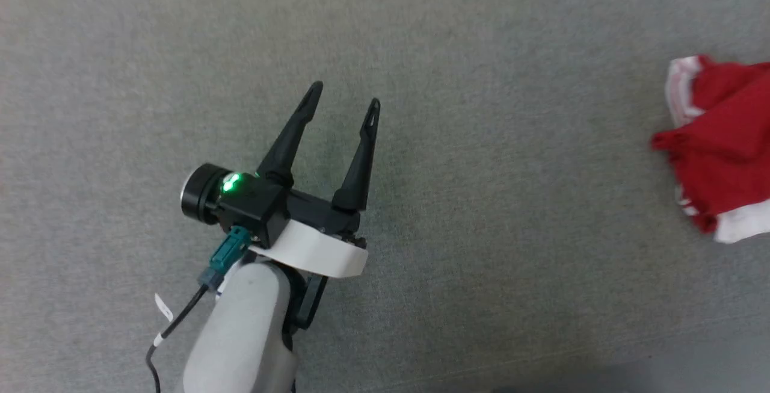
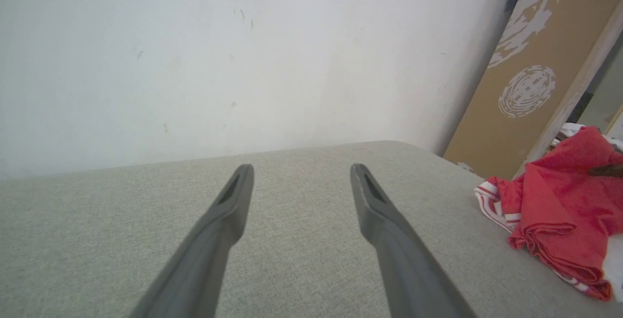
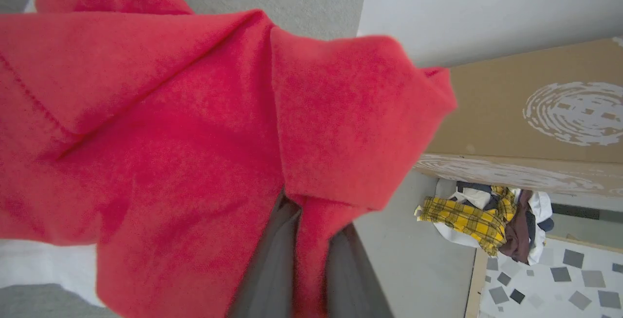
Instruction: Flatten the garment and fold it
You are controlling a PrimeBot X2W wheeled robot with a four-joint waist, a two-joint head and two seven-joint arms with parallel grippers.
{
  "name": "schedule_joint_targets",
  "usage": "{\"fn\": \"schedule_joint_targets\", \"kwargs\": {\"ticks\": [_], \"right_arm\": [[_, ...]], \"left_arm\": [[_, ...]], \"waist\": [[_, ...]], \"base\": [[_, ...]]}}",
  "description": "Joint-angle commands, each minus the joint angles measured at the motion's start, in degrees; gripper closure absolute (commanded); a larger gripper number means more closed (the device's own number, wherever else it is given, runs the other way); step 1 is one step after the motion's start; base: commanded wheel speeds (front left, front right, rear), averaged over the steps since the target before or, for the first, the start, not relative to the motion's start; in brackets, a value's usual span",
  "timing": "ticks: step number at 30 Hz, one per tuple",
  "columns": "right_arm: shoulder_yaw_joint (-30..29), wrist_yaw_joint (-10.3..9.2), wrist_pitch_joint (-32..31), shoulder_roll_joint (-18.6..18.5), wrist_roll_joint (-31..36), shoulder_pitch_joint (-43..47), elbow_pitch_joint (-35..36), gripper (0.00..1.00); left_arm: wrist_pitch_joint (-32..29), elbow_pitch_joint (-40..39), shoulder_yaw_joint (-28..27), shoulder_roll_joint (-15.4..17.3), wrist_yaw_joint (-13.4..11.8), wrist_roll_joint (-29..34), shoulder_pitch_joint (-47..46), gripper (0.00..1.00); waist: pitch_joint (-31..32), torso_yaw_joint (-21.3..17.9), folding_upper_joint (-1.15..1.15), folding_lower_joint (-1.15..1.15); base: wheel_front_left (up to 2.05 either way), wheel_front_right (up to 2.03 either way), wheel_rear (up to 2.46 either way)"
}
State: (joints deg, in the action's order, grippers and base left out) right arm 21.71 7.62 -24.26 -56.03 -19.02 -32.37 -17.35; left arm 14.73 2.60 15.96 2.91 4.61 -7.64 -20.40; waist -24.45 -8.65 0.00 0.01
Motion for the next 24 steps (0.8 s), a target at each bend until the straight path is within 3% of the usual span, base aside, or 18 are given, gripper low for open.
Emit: {"fn": "schedule_joint_targets", "kwargs": {"ticks": [1,5,11,12,13,19,24], "right_arm": [[-0.7,-0.13,0.8,-0.2,0.5,-0.5,-0.8,1.0],[-4.6,-0.13,6.9,-0.6,3.3,-0.9,-7.4,1.0],[-9.1,-0.13,12.9,2.1,7.3,-2.1,-16.2,1.0],[-9.6,-0.13,13.2,2.8,7.8,-2.3,-17.4,0.92],[-10.4,-0.13,13.7,3.5,8.1,-2.5,-18.5,0.0],[-12.4,-0.13,15.9,5.9,11.5,-3.8,-21.6,0.0],[-13.0,-0.13,15.5,9.3,11.5,-5.7,-21.3,0.0]], "left_arm": [[0.3,-0.3,0.0,0.2,0.6,0.5,-0.5,0.0],[0.3,-1.3,-0.5,0.2,0.9,0.9,-1.4,0.0],[0.3,-1.3,-0.9,0.2,1.2,1.2,-1.9,0.0],[0.3,-1.2,-1.0,0.2,1.2,1.2,-2.0,0.0],[0.3,-1.1,-1.1,0.2,1.2,1.1,-2.0,0.0],[0.3,0.3,-2.4,0.1,0.7,0.2,-0.4,0.0],[0.3,0.9,-4.3,0.1,0.0,-0.4,3.1,0.0]], "waist": [[-5.9,0.4,0.0,-0.01],[-8.6,1.7,0.0,-0.01],[-10.3,3.3,0.0,-0.01],[-10.2,3.5,0.0,-0.01],[-9.9,3.7,0.0,-0.01],[-5.5,3.7,0.0,-0.01],[2.0,2.5,0.0,-0.01]], "base": [[0.0,0.0,0.0],[0.0,0.0,0.0],[0.0,0.0,0.0],[0.0,0.0,0.0],[0.0,0.0,0.0],[0.0,0.0,0.0],[0.0,0.0,0.0]]}}
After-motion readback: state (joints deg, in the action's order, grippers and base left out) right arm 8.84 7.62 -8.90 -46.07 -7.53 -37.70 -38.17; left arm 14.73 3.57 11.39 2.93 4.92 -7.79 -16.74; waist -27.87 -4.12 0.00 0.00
